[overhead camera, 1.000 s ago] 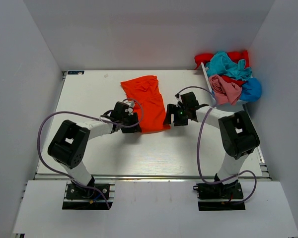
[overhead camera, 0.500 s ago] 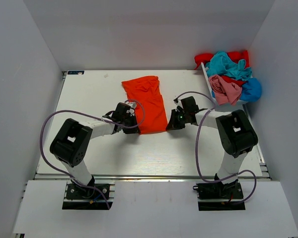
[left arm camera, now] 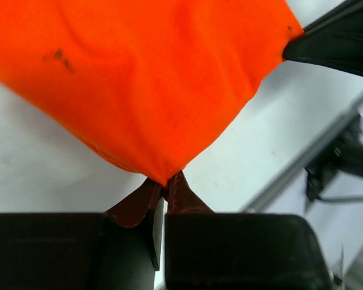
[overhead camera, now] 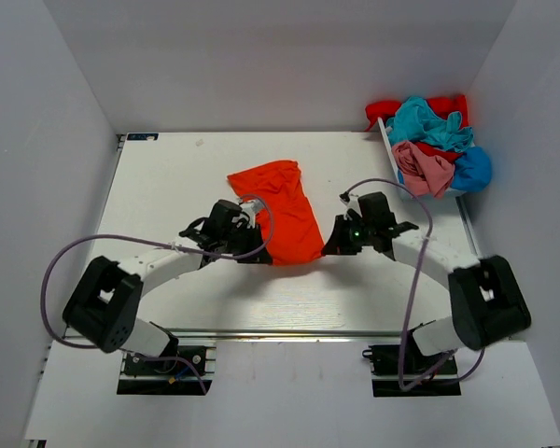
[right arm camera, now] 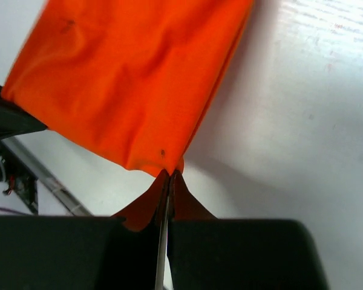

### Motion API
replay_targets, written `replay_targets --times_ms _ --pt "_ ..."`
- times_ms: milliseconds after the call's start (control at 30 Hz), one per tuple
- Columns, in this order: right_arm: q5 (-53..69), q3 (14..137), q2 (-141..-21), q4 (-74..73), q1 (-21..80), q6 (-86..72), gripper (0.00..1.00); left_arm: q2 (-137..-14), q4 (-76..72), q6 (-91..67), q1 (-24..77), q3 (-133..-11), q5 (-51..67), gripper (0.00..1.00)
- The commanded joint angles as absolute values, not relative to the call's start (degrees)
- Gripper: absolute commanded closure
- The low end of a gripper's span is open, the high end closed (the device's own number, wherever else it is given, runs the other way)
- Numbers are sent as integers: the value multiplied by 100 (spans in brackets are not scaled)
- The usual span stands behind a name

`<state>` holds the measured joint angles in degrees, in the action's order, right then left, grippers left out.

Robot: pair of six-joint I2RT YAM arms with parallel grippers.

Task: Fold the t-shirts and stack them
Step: Grab one side of the 2/3 rectangular tshirt with both arms, then fold the long partially folded tshirt into a neat square

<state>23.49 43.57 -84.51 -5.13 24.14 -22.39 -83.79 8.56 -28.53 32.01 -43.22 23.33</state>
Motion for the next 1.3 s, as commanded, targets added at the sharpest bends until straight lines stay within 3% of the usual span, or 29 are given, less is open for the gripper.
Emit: replay_targets --times_ms 0,200,467,733,1100,1267 --pt "2566 4114 -7683 -1158 2452 -2048 100 -7745 1326 -2892 3348 -4263 2936 100" --pt "2426 4210 -6146 -2274 2435 -1363 100 -7085 1792 -2839 3454 -4376 3928 100" --pt "2426 5044 -5423 -2900 2426 -1230 100 -6443 2013 -3084 3454 -4640 4244 100" --pt "2224 5712 -5651 -2839 2408 -1406 100 -6100 2496 -2953 3454 -5071 3393 100" --pt "1872 6309 -6873 -2540 2399 -1837 100 -7269 2294 -3006 3340 -5370 3331 100" --pt "1697 6469 -7294 -2400 2391 -1907 100 -7409 2425 -3006 3287 -5476 2568 100"
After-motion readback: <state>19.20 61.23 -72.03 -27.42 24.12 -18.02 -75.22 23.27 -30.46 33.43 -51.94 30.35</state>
